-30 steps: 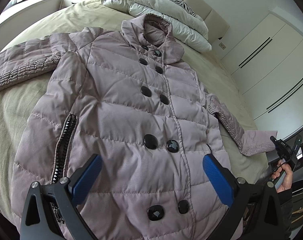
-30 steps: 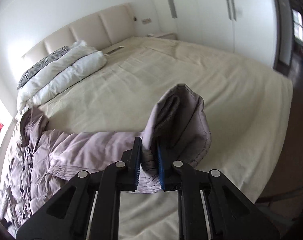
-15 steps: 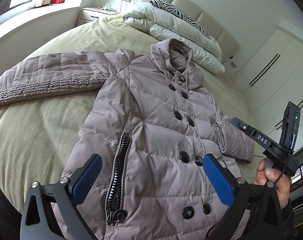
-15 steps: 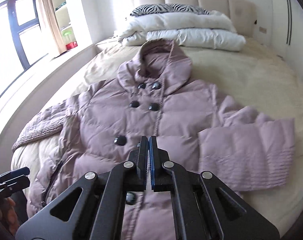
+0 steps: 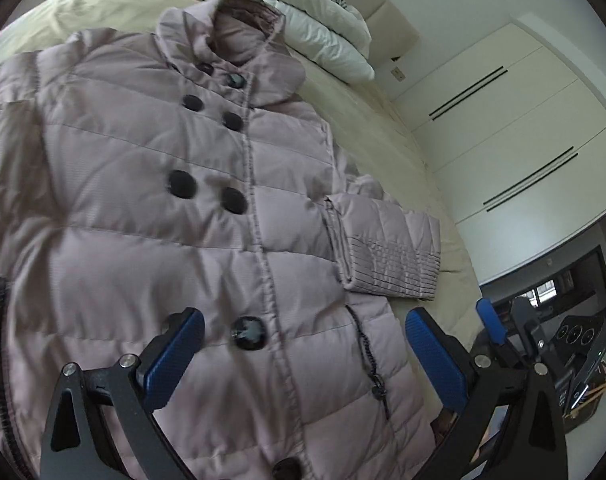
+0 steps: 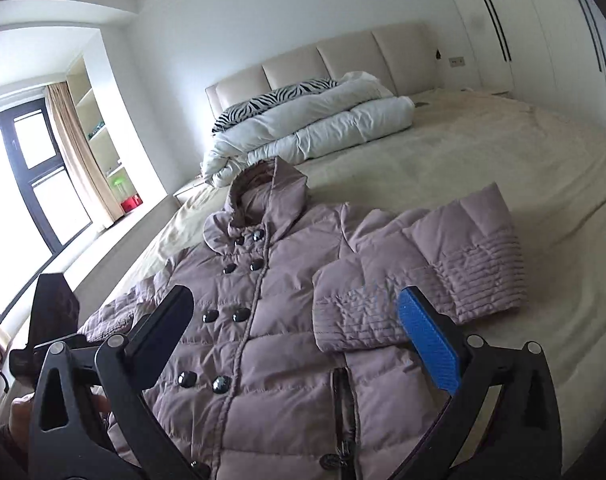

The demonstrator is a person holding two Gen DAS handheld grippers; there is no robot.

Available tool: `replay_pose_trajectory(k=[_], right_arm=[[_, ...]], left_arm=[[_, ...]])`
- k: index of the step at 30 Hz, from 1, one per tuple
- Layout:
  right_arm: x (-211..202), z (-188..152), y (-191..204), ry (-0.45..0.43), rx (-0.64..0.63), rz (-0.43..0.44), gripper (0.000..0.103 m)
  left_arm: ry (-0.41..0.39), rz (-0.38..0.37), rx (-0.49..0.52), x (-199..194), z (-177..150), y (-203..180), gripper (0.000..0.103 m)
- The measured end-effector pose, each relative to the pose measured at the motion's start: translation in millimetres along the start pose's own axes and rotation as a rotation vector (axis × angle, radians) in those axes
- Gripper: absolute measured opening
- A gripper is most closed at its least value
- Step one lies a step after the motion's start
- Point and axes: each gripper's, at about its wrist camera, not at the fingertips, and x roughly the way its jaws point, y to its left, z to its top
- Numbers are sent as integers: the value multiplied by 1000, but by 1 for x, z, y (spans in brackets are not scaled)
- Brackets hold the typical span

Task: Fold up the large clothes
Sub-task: 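Grasp the other sleeve cuff with the left gripper, then carry the held sleeve across the coat body with the left gripper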

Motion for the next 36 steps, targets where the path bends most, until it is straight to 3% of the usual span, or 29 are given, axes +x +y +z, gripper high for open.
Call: replay_pose_trajectory(k=[3,8,13,16,18,19,20,25,30,36], right_arm=[[-1,-12,-47,57,189,78,103],[8,-47,-117,65,482,174,103],[15,-66,-147,67,559,176,102],[19,-75,-155,85,586,177,101],[20,-78,-155,91,590,179,100],[22,-80,-154,96,589,179,100],[22,-80,-154,100,585,179,100],[18,-76,-148,103,552,173,100],[11,-65,-143,104,539,180,100],[15,-37,-133,92,585,238,100]], left_arm=[[76,-83,-32,50,16,-22,103],[162,-122,-81,113,33,-39,100],[203,-143,-97,148,41,-50,86],[216,-118,-93,162,40,-56,70],[219,-105,-98,169,41,-55,42],[227,-110,-112,172,40,-54,14],[229,-124,-127,173,40,-53,14],[149,-143,-62,145,52,-66,9],[-1,-171,-12,62,86,-70,9],[-193,-89,37,-52,128,-28,8]])
